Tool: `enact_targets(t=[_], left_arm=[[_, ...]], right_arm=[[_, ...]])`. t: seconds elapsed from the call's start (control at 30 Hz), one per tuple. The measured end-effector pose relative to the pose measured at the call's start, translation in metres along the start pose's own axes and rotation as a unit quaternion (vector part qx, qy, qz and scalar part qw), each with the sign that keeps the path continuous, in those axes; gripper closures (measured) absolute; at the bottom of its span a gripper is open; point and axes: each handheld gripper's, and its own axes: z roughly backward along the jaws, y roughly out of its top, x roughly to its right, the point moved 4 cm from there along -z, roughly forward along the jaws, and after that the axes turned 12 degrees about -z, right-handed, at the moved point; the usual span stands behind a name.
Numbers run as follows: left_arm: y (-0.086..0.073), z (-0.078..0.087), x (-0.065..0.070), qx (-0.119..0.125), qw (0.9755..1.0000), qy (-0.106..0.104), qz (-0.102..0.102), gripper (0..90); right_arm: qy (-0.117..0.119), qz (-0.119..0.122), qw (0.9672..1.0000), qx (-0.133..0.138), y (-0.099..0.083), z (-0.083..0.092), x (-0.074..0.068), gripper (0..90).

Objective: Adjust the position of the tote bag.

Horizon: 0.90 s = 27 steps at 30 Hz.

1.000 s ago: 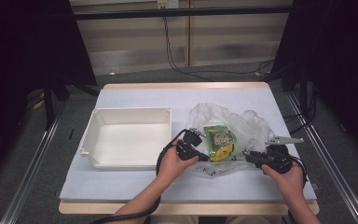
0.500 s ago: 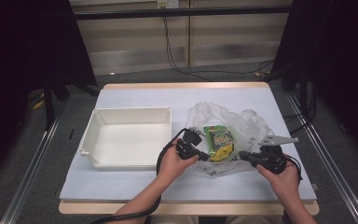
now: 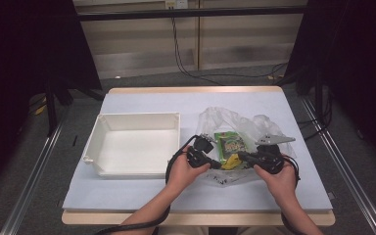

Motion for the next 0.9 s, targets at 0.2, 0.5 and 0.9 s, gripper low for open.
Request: enact_targets(t=[0.2, 0.5, 0.9], left_arm=[[0.000, -0.001, 0.001, 0.000, 1.0000, -0.001, 0.000, 90.0], [0.000, -0.001, 0.000, -0.007, 1.0000, 0.001, -0.005, 90.0], [-0.003, -0.004, 0.001, -0.020, 0.9998, 0.004, -0.008, 90.0]], right_arm=[[-0.012, -0.010, 0.9999, 0.004, 0.005, -0.009, 0.004, 89.3], [-0.032, 0.003, 0.9994, -0.014, 0.010, -0.021, 0.008, 87.3], [-0.088, -0.010, 0.9954, -0.037, 0.000, -0.007, 0.041, 89.5]])
